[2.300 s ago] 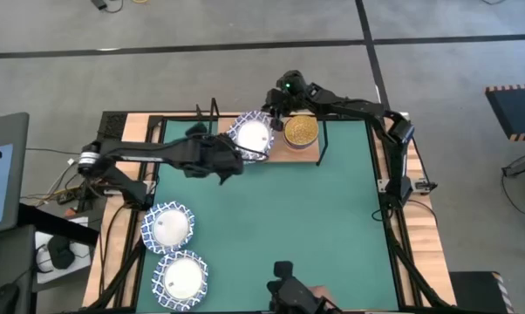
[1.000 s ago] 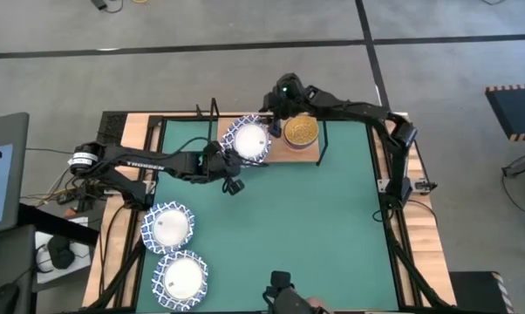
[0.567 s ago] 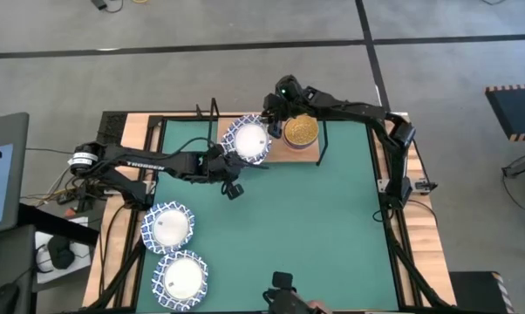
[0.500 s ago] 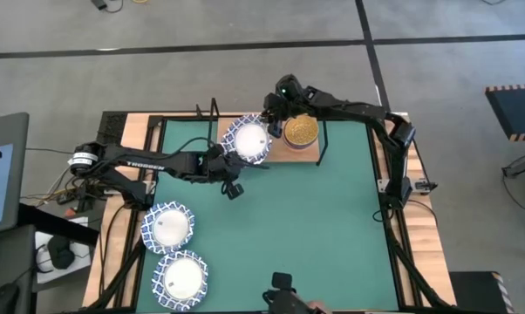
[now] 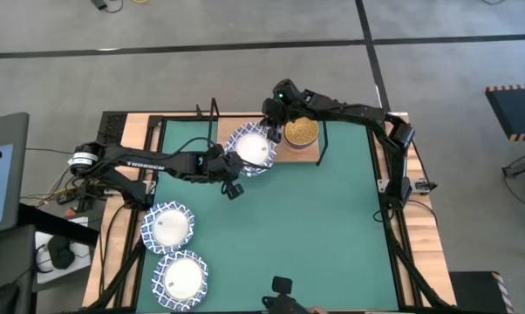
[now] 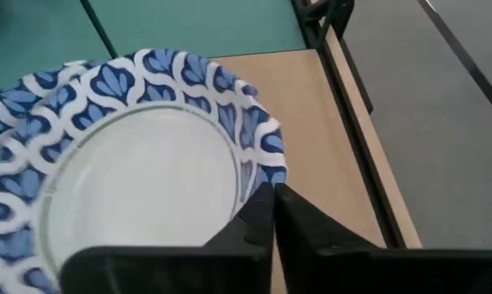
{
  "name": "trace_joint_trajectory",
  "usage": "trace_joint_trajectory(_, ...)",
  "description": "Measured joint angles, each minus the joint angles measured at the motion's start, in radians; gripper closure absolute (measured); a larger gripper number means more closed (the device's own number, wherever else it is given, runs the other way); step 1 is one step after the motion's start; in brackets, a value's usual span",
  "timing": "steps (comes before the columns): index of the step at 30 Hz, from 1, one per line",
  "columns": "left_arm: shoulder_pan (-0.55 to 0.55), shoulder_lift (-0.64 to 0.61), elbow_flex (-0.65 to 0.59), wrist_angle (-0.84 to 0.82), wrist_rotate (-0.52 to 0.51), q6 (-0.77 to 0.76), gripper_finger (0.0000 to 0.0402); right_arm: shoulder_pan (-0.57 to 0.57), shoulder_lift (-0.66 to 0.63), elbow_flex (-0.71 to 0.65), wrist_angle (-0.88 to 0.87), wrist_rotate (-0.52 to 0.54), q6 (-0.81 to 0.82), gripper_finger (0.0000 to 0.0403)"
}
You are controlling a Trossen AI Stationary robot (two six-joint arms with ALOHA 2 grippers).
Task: Place and stack bowls onto a shelf
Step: Stack the white patterned bowl on top of the white patterned bowl on the shelf
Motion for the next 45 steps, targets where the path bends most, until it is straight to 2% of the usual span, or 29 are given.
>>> trace_joint_trajectory(2,0.000,0.000,0.000,0.000,0.000,0.000,0.0388,-0.001,-0.001,0.000,0.011,0.009,0.013,0.0385)
trace_joint_trajectory(9,-0.001,0.000,0.000,-0.007,0.004,0.000,0.0388,-0.010,-0.002,0.000,0.102,0.147,0.052,0.0383)
trace_joint_trajectory(13,-0.015,-0.006,0.000,-0.040,-0.038,0.011,0.0388,-0.020,-0.002,0.028,0.084,0.146,0.061,0.0371)
trace_joint_trajectory(16,-0.043,-0.030,0.035,-0.123,-0.105,0.018,0.0388,-0.036,-0.002,0.111,0.004,0.053,0.079,0.0335)
trace_joint_trajectory(19,-0.077,-0.074,0.078,-0.207,-0.171,0.030,0.0388,-0.054,-0.002,0.248,-0.131,-0.023,0.097,0.0287)
trace_joint_trajectory(24,-0.081,-0.143,0.080,-0.188,-0.141,0.066,0.0388,-0.064,0.011,0.471,-0.288,-0.026,0.111,0.0202)
trace_joint_trajectory(28,-0.079,-0.136,0.035,-0.150,-0.131,0.066,0.0388,-0.045,0.026,0.513,-0.359,-0.025,0.117,0.0168)
trace_joint_trajectory(35,-0.133,-0.133,-0.106,-0.016,-0.129,0.048,0.0388,-0.010,0.107,0.499,-0.430,-0.026,0.123,0.0167)
trace_joint_trajectory(41,-0.200,-0.099,-0.231,0.209,-0.004,0.186,0.0388,0.022,0.225,0.509,-0.449,0.047,0.099,0.0168)
trace_joint_trajectory(45,-0.211,-0.054,-0.260,0.298,-0.036,0.242,0.0388,0.029,0.264,0.510,-0.491,0.098,0.069,0.0168)
